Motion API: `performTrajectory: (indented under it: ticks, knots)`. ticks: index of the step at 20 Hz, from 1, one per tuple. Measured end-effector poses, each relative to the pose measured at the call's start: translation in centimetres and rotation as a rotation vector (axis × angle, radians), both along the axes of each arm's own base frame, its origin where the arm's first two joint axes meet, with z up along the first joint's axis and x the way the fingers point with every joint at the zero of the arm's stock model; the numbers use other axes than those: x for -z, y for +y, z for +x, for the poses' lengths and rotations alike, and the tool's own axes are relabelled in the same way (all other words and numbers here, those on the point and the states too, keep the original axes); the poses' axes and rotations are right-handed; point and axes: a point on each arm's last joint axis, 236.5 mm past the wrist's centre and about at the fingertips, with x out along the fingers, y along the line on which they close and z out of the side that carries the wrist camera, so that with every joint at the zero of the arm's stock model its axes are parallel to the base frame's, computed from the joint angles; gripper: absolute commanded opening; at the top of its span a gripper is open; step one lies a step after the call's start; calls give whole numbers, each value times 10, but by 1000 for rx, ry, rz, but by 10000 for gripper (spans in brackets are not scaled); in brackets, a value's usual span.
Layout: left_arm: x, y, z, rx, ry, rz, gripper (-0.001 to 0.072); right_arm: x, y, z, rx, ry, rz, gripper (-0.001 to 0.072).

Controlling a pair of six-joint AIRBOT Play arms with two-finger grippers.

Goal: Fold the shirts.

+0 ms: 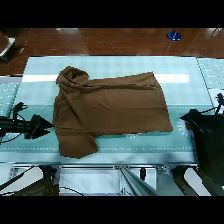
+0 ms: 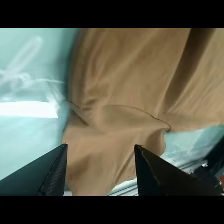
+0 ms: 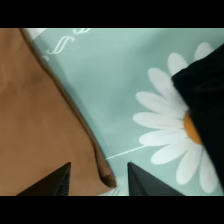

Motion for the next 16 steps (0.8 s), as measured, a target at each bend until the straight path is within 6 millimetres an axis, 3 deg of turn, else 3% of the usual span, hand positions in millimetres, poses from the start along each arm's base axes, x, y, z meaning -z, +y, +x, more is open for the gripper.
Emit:
performTrajectory:
  ticks: [5, 6, 8, 14, 16]
  knots:
    - [18, -9, 10, -6, -25, 34, 506, 1, 13, -4, -4, -18, 60, 410]
    - [21, -12, 15, -3, -37, 47, 455, 0, 14, -4, -4, -19, 67, 410]
    - [27, -16, 24, 4, -61, 81, 25, 0, 15, -5, -6, -19, 73, 410]
    - [28, -27, 36, 50, -101, 109, 27, 15, -7, -16, 78, 49, 51, 410]
    - [26, -28, 38, 61, -110, 110, 27, 25, 1, -25, 68, 115, 100, 410]
